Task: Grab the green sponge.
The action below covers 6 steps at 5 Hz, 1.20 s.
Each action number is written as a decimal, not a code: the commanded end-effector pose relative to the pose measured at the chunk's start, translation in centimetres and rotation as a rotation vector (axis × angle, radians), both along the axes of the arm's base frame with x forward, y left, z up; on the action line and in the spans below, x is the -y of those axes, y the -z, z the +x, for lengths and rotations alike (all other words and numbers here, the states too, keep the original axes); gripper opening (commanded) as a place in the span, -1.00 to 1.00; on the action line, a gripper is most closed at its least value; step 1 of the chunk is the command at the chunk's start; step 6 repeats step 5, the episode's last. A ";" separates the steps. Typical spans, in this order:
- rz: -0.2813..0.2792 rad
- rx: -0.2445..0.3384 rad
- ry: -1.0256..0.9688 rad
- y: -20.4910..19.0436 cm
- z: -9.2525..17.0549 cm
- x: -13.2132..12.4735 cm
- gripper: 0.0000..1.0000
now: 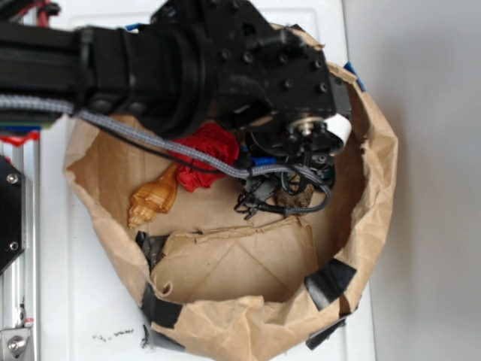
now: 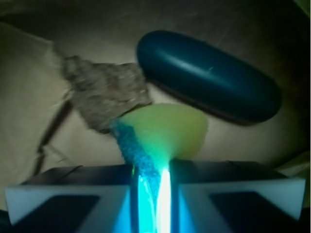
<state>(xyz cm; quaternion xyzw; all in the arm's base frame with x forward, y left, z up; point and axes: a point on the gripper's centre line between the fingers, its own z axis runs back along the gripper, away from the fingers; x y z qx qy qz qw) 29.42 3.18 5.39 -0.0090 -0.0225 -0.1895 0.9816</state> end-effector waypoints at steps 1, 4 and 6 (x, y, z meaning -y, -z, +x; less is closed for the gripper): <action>-0.097 0.101 -0.006 -8.8 -2.1 1.7 -1.00; -0.043 0.046 -0.225 -12.7 -4.7 1.6 -1.00; -0.010 0.077 -0.212 -12.8 -4.3 1.8 -1.00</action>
